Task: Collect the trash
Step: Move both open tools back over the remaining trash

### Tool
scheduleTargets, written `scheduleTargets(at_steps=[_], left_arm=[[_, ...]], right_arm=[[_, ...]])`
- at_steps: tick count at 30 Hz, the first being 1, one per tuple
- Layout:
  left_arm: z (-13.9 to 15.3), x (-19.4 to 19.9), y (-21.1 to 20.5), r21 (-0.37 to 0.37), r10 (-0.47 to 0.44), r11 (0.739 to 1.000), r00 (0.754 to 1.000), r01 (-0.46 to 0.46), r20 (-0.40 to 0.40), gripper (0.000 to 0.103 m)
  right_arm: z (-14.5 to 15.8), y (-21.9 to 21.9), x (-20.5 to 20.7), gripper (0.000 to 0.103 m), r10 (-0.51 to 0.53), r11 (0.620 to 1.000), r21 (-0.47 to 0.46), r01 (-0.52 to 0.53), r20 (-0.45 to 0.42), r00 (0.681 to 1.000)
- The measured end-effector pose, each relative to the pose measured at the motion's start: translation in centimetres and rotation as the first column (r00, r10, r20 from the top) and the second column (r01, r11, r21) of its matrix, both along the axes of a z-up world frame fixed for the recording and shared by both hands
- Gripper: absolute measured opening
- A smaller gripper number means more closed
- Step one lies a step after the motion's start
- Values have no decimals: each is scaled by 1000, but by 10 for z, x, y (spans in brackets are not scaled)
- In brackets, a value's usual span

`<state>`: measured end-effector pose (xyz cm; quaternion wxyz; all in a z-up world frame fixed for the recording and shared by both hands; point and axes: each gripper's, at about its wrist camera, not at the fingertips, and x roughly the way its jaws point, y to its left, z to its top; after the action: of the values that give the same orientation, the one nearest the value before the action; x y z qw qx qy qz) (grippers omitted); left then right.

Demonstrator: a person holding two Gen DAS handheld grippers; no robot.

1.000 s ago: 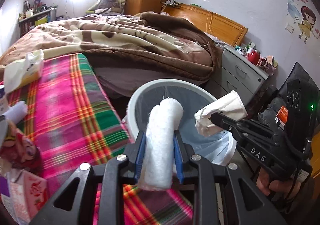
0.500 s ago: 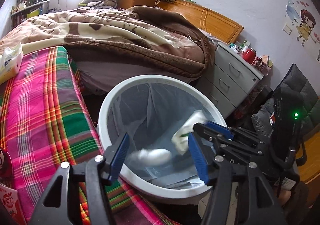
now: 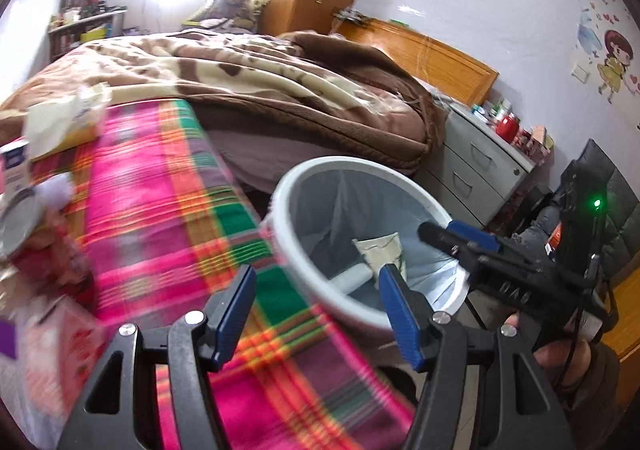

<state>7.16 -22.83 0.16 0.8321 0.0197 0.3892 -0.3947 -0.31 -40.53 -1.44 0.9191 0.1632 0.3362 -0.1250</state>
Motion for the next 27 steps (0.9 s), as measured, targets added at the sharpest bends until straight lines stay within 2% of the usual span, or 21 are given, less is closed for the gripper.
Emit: scheduleTargets(at_steps=[5,10,16,21,27], left_arm=[[10,-12,48,-6,66,998,997,-65,51,66],[14,-19,103,-6,179,984,981,-179,77,66],[11,-23,165,26,318,946,942,-322,111,66],[-4,-23,210,36,391,918,917,-395,78,67],[-24,-22,238,51,436,898,900,-437,30,67]], right_arm=[[17,28,1,66,57,998,-11,-57,73,996],[28,59,2,66,120,993,-13,-119,118,986],[28,103,12,66,209,978,-8,-209,124,970],[25,142,24,66,291,956,-8,-292,108,951],[21,178,35,66,351,936,1,-353,89,932]])
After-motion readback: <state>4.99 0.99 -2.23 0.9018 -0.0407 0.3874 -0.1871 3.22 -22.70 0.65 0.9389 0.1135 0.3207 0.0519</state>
